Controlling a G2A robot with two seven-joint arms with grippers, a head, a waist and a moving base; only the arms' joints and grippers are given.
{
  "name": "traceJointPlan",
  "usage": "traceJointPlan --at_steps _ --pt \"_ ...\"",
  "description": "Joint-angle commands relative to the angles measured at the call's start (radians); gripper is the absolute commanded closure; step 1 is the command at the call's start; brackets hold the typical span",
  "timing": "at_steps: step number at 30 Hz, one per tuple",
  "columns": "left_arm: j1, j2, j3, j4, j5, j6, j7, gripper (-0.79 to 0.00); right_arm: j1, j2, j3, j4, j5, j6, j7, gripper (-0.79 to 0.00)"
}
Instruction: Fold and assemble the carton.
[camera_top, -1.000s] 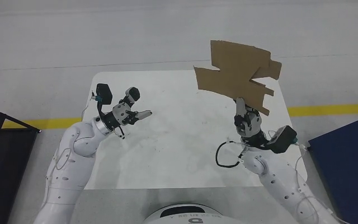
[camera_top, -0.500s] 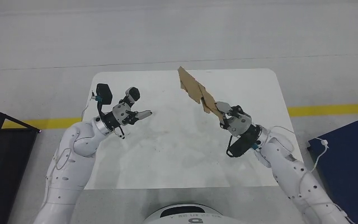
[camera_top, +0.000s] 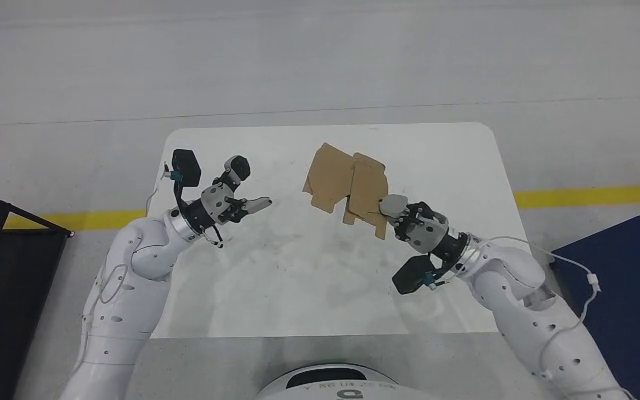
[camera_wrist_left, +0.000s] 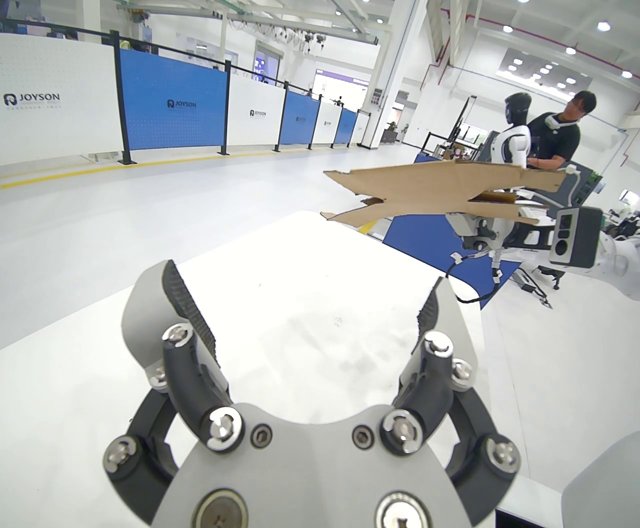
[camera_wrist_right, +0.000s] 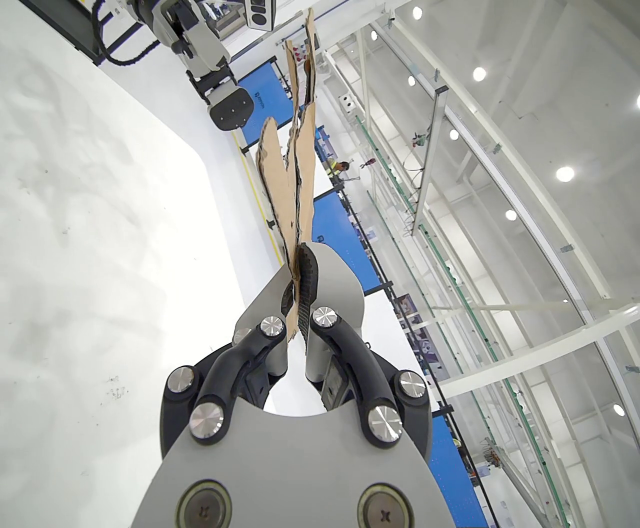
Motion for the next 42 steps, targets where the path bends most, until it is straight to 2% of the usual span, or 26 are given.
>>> traceJointPlan --at_steps 1,4,10,14,17,21,29,31,33,35,36,38,40,42 --pt "0.0 0.0 0.0 0.0 0.0 0.0 0.0 -0.785 0.0 0.0 0.0 0.0 0.0 0.0 0.0 0.0" --pt "0.0 0.0 0.0 0.0 0.0 0.0 0.0 -0.785 0.005 0.001 0.001 -0.005 -0.028 0.005 0.006 0.0" --pt "0.001 0.0 -0.001 0.003 -0.013 0.013 0.004 -0.785 -0.012 0.024 0.043 -0.069 -0.441 0.059 -0.007 0.0" --pt "-0.049 0.008 0.006 0.044 -0.098 -0.025 -0.092 -0.785 -0.081 0.041 0.083 -0.136 -0.776 0.164 -0.004 0.0" --pt "-0.119 0.016 0.041 0.101 -0.255 -0.09 -0.203 -0.785 -0.131 0.05 0.094 -0.173 -0.927 0.245 -0.002 0.0" --pt "-0.222 0.025 0.114 0.209 -0.515 -0.067 -0.386 -0.785 -0.163 0.074 0.126 -0.18 -0.927 0.294 -0.003 0.0" --pt "-0.216 0.024 0.117 0.203 -0.528 -0.063 -0.372 -0.785 -0.163 0.074 0.126 -0.18 -0.927 0.294 -0.003 0.0" --pt "-0.194 0.019 0.171 0.198 -0.676 -0.068 -0.384 -0.785 -0.162 0.074 0.122 -0.178 -0.925 0.293 -0.004 0.0" --pt "-0.213 0.022 0.221 0.222 -0.868 -0.072 -0.478 -0.785 -0.147 0.073 0.107 -0.178 -0.904 0.345 -0.042 0.0" --pt "-0.251 0.028 0.277 0.259 -1.069 -0.075 -0.636 -0.785 -0.132 0.074 0.101 -0.164 -0.876 0.401 -0.09 0.0" --pt "-0.275 0.031 0.311 0.276 -1.158 -0.042 -0.72 -0.785 -0.127 0.074 0.101 -0.155 -0.872 0.414 -0.104 0.0" --pt "-0.315 0.036 0.361 0.289 -1.309 0.047 -0.808 -0.785 -0.122 0.074 0.097 -0.146 -0.854 0.423 -0.123 0.0" --pt "-0.349 0.041 0.409 0.277 -1.399 0.119 -0.881 -0.785 -0.112 0.074 0.091 -0.138 -0.85 0.426 -0.148 0.0" --pt "-0.363 0.045 0.435 0.26 -1.421 0.141 -0.903 -0.785 -0.105 0.075 0.084 -0.138 -0.866 0.412 -0.161 0.0"
